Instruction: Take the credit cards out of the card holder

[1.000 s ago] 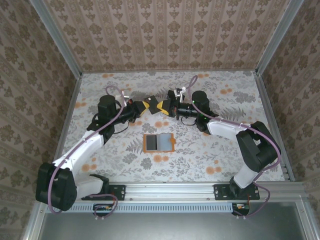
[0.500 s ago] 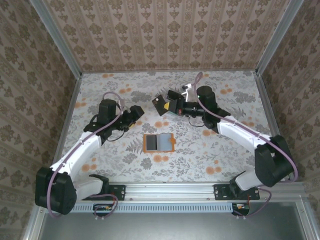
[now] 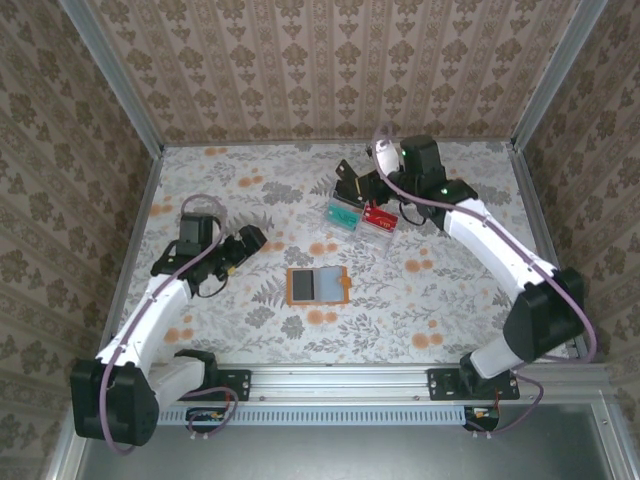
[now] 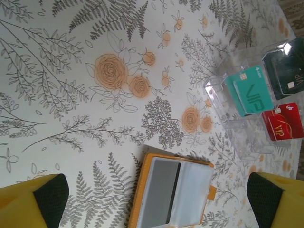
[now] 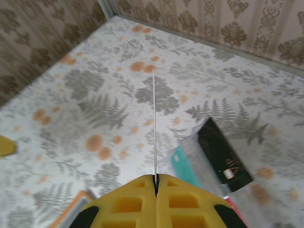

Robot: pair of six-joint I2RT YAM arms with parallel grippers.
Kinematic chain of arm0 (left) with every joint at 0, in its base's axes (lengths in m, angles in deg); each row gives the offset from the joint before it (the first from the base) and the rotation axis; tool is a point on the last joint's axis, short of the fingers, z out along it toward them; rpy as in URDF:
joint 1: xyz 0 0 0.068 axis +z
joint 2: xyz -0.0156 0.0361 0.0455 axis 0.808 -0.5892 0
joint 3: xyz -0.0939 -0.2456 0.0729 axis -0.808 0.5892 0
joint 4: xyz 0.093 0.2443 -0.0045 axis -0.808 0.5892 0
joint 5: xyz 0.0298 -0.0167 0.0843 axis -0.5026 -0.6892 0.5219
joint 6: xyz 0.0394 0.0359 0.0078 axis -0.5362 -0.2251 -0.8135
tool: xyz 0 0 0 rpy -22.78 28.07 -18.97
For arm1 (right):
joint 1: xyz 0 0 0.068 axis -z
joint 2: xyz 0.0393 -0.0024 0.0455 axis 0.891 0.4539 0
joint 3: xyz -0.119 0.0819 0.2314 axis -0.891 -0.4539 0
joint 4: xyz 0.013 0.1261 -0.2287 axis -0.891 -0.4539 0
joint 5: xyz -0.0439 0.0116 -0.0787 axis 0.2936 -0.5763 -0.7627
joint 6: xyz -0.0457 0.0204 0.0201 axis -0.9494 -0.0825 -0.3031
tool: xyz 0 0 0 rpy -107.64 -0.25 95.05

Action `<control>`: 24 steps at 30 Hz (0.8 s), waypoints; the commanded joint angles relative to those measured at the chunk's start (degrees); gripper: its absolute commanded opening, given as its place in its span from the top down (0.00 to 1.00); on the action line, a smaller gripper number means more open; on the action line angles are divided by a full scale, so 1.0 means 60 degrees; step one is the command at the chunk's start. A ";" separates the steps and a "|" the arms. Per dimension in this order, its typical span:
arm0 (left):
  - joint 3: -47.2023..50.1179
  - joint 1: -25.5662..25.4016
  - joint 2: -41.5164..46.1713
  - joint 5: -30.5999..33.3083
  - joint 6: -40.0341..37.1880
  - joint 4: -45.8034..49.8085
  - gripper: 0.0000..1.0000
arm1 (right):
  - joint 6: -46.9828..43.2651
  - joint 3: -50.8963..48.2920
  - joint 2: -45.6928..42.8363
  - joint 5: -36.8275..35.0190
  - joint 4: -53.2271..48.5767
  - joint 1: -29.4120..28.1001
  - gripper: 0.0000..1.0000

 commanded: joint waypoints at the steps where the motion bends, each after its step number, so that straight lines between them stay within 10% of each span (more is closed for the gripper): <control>1: 0.0010 0.0162 0.0088 -0.0290 -0.0469 0.0271 0.00 | -0.1874 0.0908 0.0817 -0.0206 -0.0853 0.0165 1.00; 24: 0.0155 0.0230 -0.0040 -0.0821 -0.0318 -0.0106 0.00 | -0.6051 0.2709 0.3826 -0.0783 -0.1616 0.0202 1.00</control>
